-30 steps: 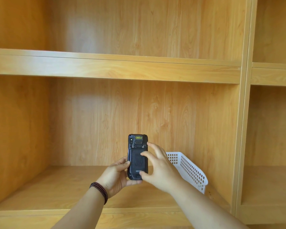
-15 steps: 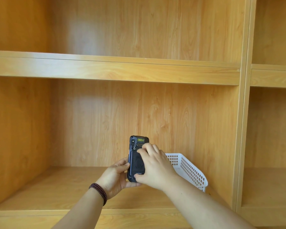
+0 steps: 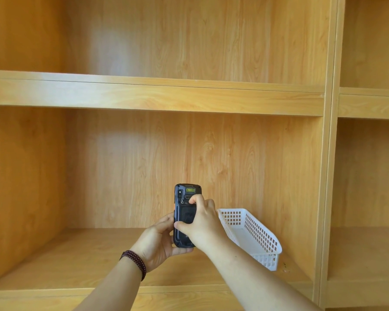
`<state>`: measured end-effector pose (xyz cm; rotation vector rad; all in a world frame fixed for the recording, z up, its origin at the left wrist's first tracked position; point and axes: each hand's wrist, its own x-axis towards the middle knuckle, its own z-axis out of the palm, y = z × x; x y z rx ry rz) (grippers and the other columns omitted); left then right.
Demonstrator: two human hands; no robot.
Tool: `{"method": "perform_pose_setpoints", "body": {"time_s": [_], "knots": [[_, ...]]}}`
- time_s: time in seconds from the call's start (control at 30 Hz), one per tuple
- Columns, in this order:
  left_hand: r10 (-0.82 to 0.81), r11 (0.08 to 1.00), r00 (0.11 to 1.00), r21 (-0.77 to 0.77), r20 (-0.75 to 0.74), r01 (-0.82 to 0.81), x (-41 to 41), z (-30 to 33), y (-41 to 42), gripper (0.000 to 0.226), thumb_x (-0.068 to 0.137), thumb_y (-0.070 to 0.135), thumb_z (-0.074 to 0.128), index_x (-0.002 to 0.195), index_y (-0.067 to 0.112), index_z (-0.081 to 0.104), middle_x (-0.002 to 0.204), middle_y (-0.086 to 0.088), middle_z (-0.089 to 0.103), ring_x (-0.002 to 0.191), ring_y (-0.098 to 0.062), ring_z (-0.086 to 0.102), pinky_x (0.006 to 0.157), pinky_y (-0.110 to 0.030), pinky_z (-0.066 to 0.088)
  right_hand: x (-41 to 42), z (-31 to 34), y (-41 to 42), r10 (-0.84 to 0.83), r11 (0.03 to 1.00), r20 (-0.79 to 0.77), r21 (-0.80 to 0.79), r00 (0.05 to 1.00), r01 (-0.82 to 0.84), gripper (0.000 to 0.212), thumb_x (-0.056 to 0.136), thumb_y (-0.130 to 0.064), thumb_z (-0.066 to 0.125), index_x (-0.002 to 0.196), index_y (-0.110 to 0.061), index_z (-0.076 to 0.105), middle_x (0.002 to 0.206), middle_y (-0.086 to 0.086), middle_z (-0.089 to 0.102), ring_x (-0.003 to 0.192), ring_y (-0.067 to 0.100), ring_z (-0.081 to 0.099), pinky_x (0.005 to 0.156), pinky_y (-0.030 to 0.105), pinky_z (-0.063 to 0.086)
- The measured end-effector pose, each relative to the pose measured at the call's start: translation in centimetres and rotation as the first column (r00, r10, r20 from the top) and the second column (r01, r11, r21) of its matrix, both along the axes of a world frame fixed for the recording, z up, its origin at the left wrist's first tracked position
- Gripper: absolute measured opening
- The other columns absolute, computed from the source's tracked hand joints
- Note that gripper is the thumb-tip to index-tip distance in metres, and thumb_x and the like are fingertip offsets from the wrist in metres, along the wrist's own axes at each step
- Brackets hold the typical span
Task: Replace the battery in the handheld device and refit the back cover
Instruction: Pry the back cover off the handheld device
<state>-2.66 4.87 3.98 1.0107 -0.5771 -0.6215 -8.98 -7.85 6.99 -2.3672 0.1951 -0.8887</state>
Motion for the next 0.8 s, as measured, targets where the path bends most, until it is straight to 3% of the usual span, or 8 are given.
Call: {"method": "perform_pose_setpoints", "body": {"time_s": [0.1, 0.3, 0.57, 0.7, 0.8], "knots": [[0.012, 1.000, 1.000, 0.010, -0.012, -0.012, 0.0, 0.0, 0.0, 0.034, 0.102, 0.023, 0.043, 0.125, 0.012, 0.065, 0.131, -0.016, 0.061, 0.110, -0.046, 0.064, 0.097, -0.068, 0.044, 0.1, -0.2, 0.1, -0.022, 1.000, 0.009, -0.012, 1.000, 0.022, 0.058, 0.068, -0.044, 0.073, 0.110, -0.036, 0.035, 0.109, -0.005, 0.037, 0.100, 0.018, 0.051, 0.078, 0.038, 0.055], [0.030, 0.998, 1.000, 0.048, -0.003, -0.030, -0.1, -0.2, -0.2, 0.032, 0.103, 0.020, 0.043, 0.126, 0.007, 0.061, 0.133, -0.021, 0.057, 0.110, -0.049, 0.063, 0.092, -0.069, 0.047, 0.1, -0.6, 0.3, -0.035, 0.999, 0.025, -0.011, 0.999, 0.035, 0.055, 0.066, -0.043, 0.074, 0.103, -0.035, 0.034, 0.105, -0.004, 0.038, 0.095, 0.018, 0.052, 0.073, 0.038, 0.056], [0.063, 0.997, 0.998, 0.049, -0.014, -0.062, 0.6, -0.6, -0.2, 0.032, 0.104, 0.020, 0.042, 0.128, 0.008, 0.059, 0.135, -0.022, 0.056, 0.111, -0.050, 0.062, 0.092, -0.071, 0.046, -0.9, -0.7, -0.4, 0.021, 1.000, 0.080, 0.001, 0.997, -0.021, 0.055, 0.068, -0.041, 0.078, 0.100, -0.032, 0.034, 0.107, -0.007, 0.041, 0.094, 0.012, 0.046, 0.068, 0.025, 0.044], [0.073, 0.996, 0.997, 0.053, -0.018, -0.071, 0.8, -0.6, -0.1, 0.032, 0.104, 0.020, 0.041, 0.127, 0.008, 0.060, 0.131, -0.023, 0.059, 0.105, -0.050, 0.065, 0.091, -0.070, 0.047, -1.4, -0.6, -0.6, 0.047, 0.995, 0.111, -0.091, 0.993, -0.037, 0.044, 0.073, -0.033, 0.075, 0.097, -0.030, 0.039, 0.107, -0.012, 0.040, 0.103, 0.009, 0.041, 0.076, 0.025, 0.045], [0.068, 0.997, 0.997, 0.050, -0.020, -0.067, 0.9, -0.6, 0.2, 0.033, 0.104, 0.021, 0.040, 0.129, 0.007, 0.058, 0.129, -0.024, 0.060, 0.105, -0.050, 0.066, 0.088, -0.067, 0.051, -1.8, -0.3, -1.0, 0.137, 0.987, 0.096, -0.098, 0.986, -0.127, 0.030, 0.083, -0.021, 0.068, 0.099, -0.031, 0.045, 0.104, -0.017, 0.049, 0.095, 0.004, 0.047, 0.073, 0.017, 0.041]]}}
